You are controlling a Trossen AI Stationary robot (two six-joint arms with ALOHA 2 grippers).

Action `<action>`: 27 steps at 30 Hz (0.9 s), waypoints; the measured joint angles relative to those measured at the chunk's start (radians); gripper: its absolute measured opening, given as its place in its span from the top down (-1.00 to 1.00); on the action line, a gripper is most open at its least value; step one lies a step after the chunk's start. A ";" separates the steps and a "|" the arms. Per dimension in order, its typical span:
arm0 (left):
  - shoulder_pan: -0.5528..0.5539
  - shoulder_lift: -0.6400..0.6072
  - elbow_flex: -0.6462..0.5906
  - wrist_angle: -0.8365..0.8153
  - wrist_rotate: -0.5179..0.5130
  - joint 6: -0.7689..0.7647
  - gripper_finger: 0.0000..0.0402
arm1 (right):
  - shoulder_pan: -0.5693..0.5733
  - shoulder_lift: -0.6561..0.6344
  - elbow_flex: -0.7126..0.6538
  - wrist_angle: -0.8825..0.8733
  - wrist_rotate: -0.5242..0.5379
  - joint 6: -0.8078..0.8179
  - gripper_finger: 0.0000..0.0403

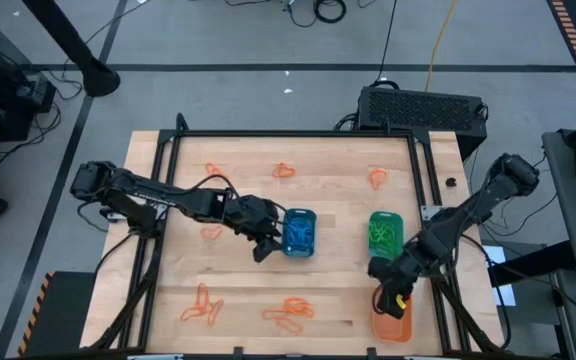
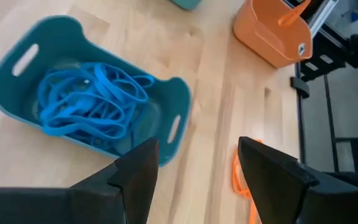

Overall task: Sort rubber bands into baskets
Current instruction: Put the orange rubberband into the orange bin

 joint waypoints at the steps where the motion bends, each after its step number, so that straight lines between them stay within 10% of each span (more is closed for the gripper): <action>1: 0.006 0.000 0.000 0.000 0.000 0.004 -0.13 | 0.015 0.006 -0.008 0.000 0.002 0.021 1.00; 13: 0.073 0.000 0.000 0.006 -0.002 0.048 -0.13 | 0.078 0.074 -0.064 -0.003 0.026 0.179 0.95; 27: 0.138 0.000 0.000 0.005 -0.039 0.084 -0.13 | 0.078 0.075 -0.064 -0.033 -0.103 0.231 0.28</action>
